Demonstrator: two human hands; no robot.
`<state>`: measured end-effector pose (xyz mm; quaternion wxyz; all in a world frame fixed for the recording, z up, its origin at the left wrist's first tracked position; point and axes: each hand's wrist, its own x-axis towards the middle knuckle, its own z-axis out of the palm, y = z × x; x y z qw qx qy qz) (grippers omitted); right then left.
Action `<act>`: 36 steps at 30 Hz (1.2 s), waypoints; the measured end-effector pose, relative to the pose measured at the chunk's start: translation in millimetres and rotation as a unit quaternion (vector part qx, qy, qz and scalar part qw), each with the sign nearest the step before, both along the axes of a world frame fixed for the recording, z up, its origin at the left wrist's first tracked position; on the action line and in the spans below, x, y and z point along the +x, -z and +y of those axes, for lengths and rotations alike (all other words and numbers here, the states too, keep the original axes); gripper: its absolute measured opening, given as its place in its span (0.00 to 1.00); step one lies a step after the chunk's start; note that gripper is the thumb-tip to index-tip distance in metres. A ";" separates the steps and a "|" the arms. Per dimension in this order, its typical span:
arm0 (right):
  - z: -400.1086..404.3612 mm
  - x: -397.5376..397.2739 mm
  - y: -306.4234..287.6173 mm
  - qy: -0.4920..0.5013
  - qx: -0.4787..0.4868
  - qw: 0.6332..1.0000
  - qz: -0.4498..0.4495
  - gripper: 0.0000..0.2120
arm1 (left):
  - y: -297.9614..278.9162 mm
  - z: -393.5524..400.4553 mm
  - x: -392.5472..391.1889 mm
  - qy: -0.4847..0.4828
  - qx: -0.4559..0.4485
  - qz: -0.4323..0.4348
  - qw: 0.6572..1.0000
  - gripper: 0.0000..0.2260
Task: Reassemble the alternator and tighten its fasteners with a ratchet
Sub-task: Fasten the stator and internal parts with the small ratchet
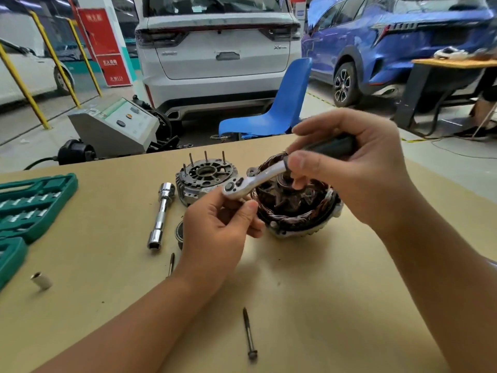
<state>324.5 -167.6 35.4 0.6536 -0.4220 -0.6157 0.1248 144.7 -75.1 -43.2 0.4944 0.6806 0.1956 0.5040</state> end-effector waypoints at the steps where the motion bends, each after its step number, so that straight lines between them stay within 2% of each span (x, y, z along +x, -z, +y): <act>1: -1.6 -0.4 -0.6 -0.012 0.013 0.999 0.027 0.16 | -0.5 -2.3 -0.3 0.013 0.013 -0.006 1.000 0.02; 4: -7.5 -2.6 -5.6 -0.017 0.050 0.994 0.094 0.14 | -0.5 -12.2 -0.5 0.052 0.053 -0.023 0.997 0.01; 11: -18.9 -7.7 2.3 0.078 0.074 0.993 0.042 0.10 | 4.5 -13.6 0.8 0.027 0.095 0.016 0.995 0.02; 17: -38.9 -11.7 8.7 0.138 0.058 0.988 -0.044 0.11 | 10.5 -11.0 4.2 0.003 0.097 0.013 0.995 0.02; 20: -50.3 -14.9 0.0 0.198 0.008 0.971 -0.133 0.12 | 11.0 -9.3 5.4 0.012 0.077 0.016 0.997 0.03; 22: -56.4 -15.6 -13.2 0.243 -0.026 0.941 -0.234 0.12 | 8.8 -11.0 5.5 0.018 0.065 0.009 0.998 0.03; 25: -58.1 -23.8 -41.8 0.272 -0.084 0.869 -0.406 0.13 | 2.0 -13.9 5.9 0.019 0.036 -0.029 0.999 0.03; 27: -54.4 -37.5 -62.3 0.274 -0.148 0.800 -0.513 0.13 | -1.3 -13.4 6.0 0.021 0.019 -0.037 0.999 0.02; 29: -45.4 -50.1 -77.3 0.293 -0.203 0.707 -0.611 0.07 | -2.9 -12.4 5.7 0.033 0.023 -0.025 0.999 0.02; 31: -34.7 -61.9 -85.4 0.314 -0.230 0.640 -0.662 0.07 | -3.3 -12.8 5.5 0.047 0.045 -0.011 0.998 0.02; 34: -23.6 -81.6 -82.5 0.325 -0.258 0.601 -0.683 0.06 | -2.6 -13.8 4.3 0.060 0.027 -0.020 0.998 0.05; 36: -22.1 -95.3 -74.4 0.295 -0.306 0.612 -0.667 0.11 | -2.8 -14.7 3.9 0.066 0.022 -0.030 0.997 0.06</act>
